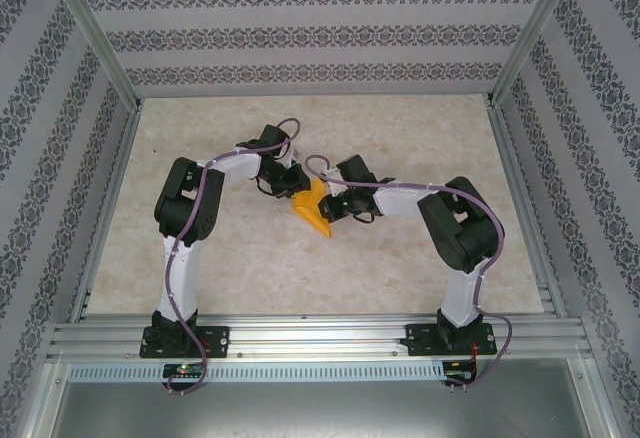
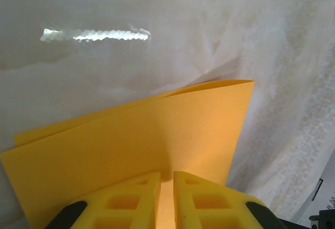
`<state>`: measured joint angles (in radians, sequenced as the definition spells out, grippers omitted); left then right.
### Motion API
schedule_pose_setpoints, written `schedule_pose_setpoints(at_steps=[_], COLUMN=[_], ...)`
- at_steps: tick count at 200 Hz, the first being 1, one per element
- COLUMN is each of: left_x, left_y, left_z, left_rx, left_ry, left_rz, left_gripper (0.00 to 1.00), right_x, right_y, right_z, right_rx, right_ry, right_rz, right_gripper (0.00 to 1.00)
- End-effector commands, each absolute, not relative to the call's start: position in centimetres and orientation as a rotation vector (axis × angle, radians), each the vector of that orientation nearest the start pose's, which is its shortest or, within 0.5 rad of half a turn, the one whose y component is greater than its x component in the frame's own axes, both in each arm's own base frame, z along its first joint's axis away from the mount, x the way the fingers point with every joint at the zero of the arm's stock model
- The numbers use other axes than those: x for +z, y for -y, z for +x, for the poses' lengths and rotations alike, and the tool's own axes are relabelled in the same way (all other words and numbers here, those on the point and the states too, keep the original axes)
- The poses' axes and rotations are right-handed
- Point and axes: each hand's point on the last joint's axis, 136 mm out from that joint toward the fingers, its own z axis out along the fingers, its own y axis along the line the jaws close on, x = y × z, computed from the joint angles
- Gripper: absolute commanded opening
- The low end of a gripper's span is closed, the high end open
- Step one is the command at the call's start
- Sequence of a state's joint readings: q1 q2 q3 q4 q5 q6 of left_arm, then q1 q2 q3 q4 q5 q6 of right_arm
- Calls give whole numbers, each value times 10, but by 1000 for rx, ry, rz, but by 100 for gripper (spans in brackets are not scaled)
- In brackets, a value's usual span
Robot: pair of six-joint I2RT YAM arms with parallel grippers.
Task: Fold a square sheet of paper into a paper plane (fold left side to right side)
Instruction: Third fold the triangle at the center of the table.
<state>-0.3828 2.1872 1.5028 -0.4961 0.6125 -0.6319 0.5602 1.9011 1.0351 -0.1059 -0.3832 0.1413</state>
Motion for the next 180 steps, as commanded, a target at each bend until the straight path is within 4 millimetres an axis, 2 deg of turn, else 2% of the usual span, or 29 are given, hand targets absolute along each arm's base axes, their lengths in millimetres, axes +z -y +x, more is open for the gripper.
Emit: schedule_pose_setpoints(at_steps=[1, 70, 180], left_x=[-12, -11, -13], left_y=[261, 262, 261], left_z=[396, 396, 395], left_rx=[-951, -954, -953], left_ry=[-3008, -3004, -3008], left_rz=[-198, -193, -195], left_gripper=[17, 17, 17], right_x=[22, 15, 15], right_y=[-288, -286, -283], right_z=[349, 349, 351], right_rx=[741, 719, 718], right_ry=[-2529, -2564, -2562], right_rz=[-661, -660, -630], right_gripper=[1, 1, 2])
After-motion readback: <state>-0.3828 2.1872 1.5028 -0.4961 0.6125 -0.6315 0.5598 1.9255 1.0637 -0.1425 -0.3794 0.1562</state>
